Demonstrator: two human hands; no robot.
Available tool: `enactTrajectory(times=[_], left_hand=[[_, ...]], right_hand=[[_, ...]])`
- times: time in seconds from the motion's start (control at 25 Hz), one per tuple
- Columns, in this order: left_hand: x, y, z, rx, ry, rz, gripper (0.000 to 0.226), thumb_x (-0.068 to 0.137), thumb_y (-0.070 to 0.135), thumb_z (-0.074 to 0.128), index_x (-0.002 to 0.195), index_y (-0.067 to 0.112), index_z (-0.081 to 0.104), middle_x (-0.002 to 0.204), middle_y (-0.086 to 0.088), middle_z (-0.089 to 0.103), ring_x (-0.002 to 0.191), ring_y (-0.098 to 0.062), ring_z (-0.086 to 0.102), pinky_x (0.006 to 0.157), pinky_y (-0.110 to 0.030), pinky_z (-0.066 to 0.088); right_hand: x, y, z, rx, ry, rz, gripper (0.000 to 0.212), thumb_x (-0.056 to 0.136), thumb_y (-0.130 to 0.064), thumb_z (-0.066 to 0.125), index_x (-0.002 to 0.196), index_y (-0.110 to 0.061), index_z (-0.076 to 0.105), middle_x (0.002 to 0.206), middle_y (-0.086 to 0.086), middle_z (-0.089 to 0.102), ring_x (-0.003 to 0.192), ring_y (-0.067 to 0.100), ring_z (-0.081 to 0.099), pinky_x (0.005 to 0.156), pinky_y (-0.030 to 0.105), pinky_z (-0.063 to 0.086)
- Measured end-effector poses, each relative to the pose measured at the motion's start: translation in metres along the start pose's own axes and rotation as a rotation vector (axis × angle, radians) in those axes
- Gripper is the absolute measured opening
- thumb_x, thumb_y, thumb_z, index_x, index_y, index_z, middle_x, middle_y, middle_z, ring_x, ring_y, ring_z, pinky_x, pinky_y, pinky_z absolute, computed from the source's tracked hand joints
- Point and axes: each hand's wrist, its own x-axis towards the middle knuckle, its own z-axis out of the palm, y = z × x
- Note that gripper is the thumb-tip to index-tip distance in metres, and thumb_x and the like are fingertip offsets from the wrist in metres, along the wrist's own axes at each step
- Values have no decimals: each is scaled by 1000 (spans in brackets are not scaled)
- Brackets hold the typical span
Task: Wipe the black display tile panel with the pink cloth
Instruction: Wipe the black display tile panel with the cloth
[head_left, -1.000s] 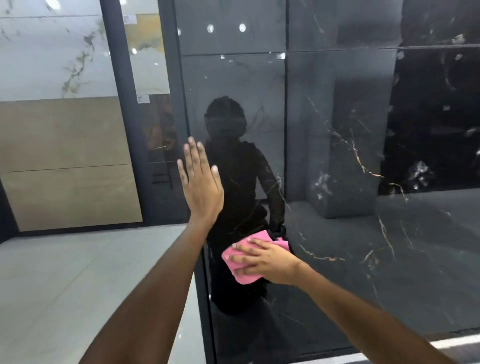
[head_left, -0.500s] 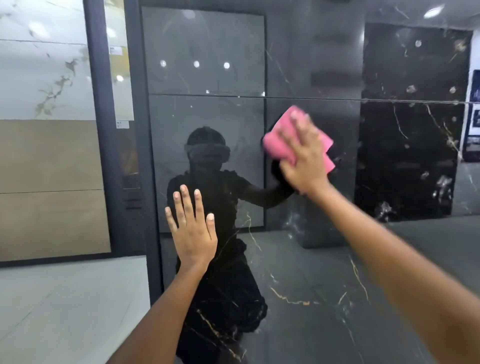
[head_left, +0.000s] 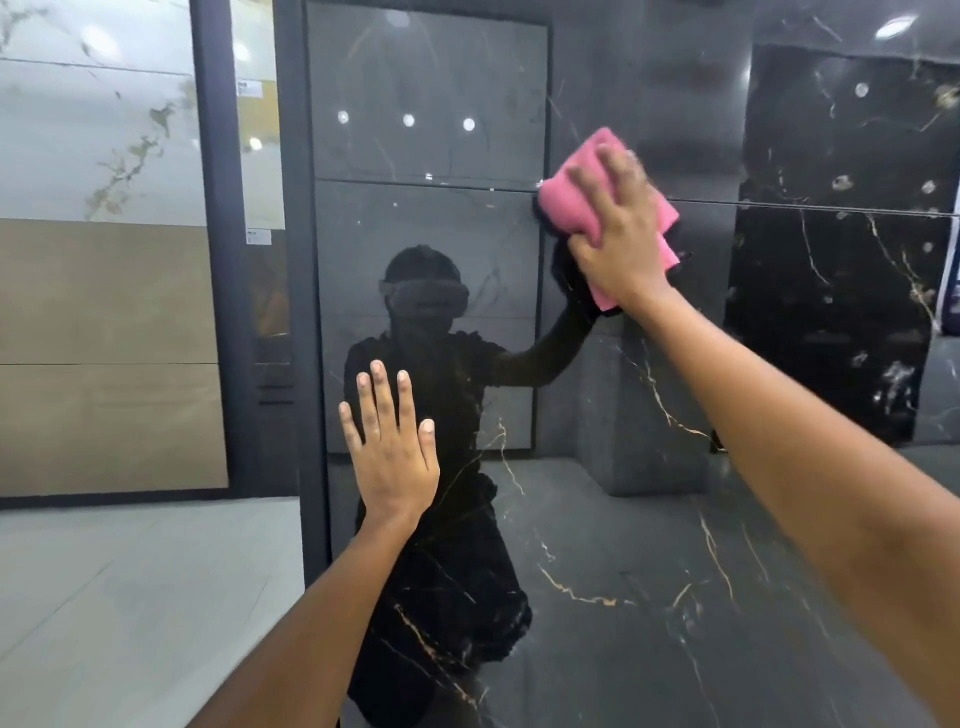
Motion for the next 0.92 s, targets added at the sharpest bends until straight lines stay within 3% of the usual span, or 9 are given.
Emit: enactTrajectory(times=[0.28, 0.36, 0.48, 0.52, 0.6, 0.72, 0.8, 0.84, 0.92], left_hand=[[1, -12, -11, -12, -87, 119, 61, 100, 34, 27, 152, 14, 2, 159, -13, -1, 147, -25, -8, 119, -43, -7], [-11, -37, -14, 23, -140, 251, 59, 100, 32, 26, 152, 13, 5, 160, -10, -3, 148, -23, -5, 120, -40, -3], [-40, -68, -12, 89, -164, 392, 55, 103, 33, 11, 152, 11, 2, 160, -8, -4, 148, -22, -3, 121, -38, 1], [-47, -71, -10, 90, -152, 396, 54, 103, 33, 11, 152, 11, 1, 160, -7, -5, 148, -21, -4, 121, -38, 1], [-52, -71, -6, 75, -115, 386, 56, 102, 29, 20, 152, 9, 5, 160, -9, 4, 148, -19, -5, 121, -37, 0], [-53, -70, -6, 77, -85, 378, 58, 99, 26, 27, 151, 6, 12, 158, -11, 17, 147, -18, -3, 121, -37, 1], [-53, -70, -7, 77, -82, 367, 59, 99, 26, 28, 151, 6, 11, 158, -11, 17, 148, -19, -1, 120, -36, 0], [-54, -71, -7, 78, -86, 367, 59, 99, 26, 29, 151, 6, 10, 158, -11, 17, 148, -21, 1, 120, -36, -1], [-54, -70, -7, 91, -93, 376, 60, 99, 26, 30, 151, 7, 8, 158, -11, 16, 147, -24, 7, 120, -37, -1]], right_hand=[[-228, -26, 37, -269, -540, -1005, 82, 71, -26, 64, 144, -29, 28, 155, 3, 19, 145, 33, 2, 117, 51, 2], [-192, -22, 30, -297, -420, -906, 78, 71, -27, 62, 142, -27, 29, 151, 7, 24, 140, 37, 16, 114, 53, 10], [-132, -33, 27, -160, -164, -266, 80, 70, -25, 62, 144, -21, 34, 152, 16, 28, 140, 43, 17, 115, 50, 10], [-140, -41, 38, -95, -141, -236, 80, 68, -22, 64, 144, -18, 36, 152, 19, 28, 141, 43, 15, 116, 49, 7], [-206, -64, 68, -85, -209, -443, 81, 67, -22, 64, 143, -15, 34, 151, 18, 26, 141, 38, 15, 117, 47, 1], [-338, -83, 80, -176, -643, -946, 87, 63, -26, 68, 143, -23, 34, 154, 5, 27, 141, 30, 19, 118, 43, -10], [-356, -62, 71, -182, -718, -1136, 80, 61, -22, 70, 137, -24, 46, 151, 1, 35, 139, 26, 24, 118, 40, -12], [-340, -50, 68, -168, -614, -1101, 72, 63, -19, 66, 133, -22, 50, 148, 2, 37, 136, 27, 27, 119, 39, -8], [-289, -34, 60, -129, -388, -706, 59, 74, -19, 56, 133, -16, 48, 146, 10, 35, 135, 34, 28, 118, 43, 4]])
